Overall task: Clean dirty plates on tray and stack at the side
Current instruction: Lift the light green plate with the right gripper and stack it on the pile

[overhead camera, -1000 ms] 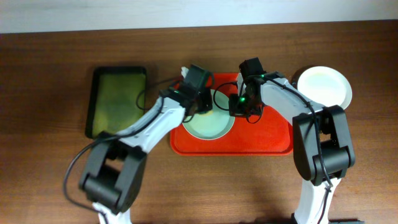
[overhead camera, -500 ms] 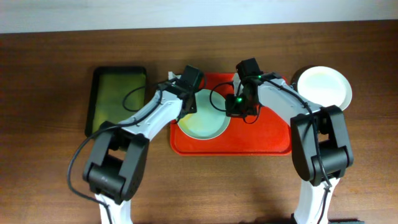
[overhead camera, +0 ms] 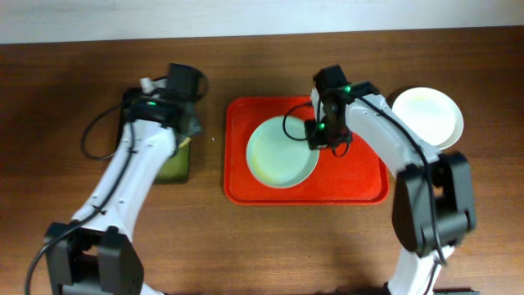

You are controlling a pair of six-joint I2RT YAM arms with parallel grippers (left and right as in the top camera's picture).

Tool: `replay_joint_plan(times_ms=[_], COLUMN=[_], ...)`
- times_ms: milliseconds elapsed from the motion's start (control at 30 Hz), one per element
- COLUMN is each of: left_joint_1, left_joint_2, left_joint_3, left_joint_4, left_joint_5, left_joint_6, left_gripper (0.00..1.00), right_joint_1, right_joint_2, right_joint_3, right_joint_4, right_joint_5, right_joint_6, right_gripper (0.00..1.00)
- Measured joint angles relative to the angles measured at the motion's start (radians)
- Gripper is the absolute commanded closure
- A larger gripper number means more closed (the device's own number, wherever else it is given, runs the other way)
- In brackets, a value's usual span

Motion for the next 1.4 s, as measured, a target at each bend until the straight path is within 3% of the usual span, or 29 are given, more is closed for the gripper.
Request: replay_joint_plan(times_ms=[100, 233, 467, 633, 700, 867, 1000, 1100, 1167, 1267, 1400], left_joint_1=[0.09, 0.2, 0.249, 0.249, 0.249, 0.249, 0.249, 0.249, 0.249, 0.249, 0.249], left_joint_2=[0.0, 0.0, 0.0, 0.0, 0.0, 0.0, 0.004, 0.019, 0.054, 0.087, 0.082], left_joint_3=[0.0, 0.0, -0.02, -0.028, -0.03, -0.112, -0.224, -0.295, -0.321, -0.336, -0.335], left_joint_4=[-0.022, -0.041, -0.035, -0.031, -0.024, 0.127, 0.335, 0.483, 0.527, 0.538, 0.524], left_joint_5=[0.02, 0.03, 0.046, 0.065, 0.082, 0.129, 0.183, 0.198, 0.202, 0.206, 0.206], left_joint_6=[-0.004, 0.01, 0.035, 0.035, 0.035, 0.035, 0.039, 0.043, 0.043, 0.045, 0.073], left_gripper=[1.0, 1.0, 1.0, 1.0, 1.0, 1.0, 0.99, 0.85, 0.64, 0.47, 0.39], right_joint_1=[0.072, 0.247, 0.451, 0.505, 0.502, 0.344, 0.182, 0.113, 0.088, 0.06, 0.012], right_joint_2=[-0.08, -0.14, -0.138, -0.138, -0.138, -0.134, -0.133, -0.133, -0.133, -0.133, -0.133], right_joint_3=[0.061, 0.102, 0.102, 0.102, 0.102, 0.102, 0.102, 0.102, 0.102, 0.102, 0.102], right_joint_4=[-0.055, -0.082, -0.058, -0.054, -0.055, -0.057, -0.077, -0.079, -0.071, -0.04, -0.027], right_joint_5=[0.25, 0.732, 1.388, 1.569, 1.485, 0.891, 0.724, 0.612, 0.524, 0.404, 0.285], right_joint_6=[-0.006, -0.05, -0.392, -0.516, -0.468, -0.352, -0.237, -0.204, -0.195, -0.183, -0.179], right_gripper=[0.96, 0.96, 0.96, 0.96, 0.96, 0.96, 0.96, 0.96, 0.96, 0.96, 0.96])
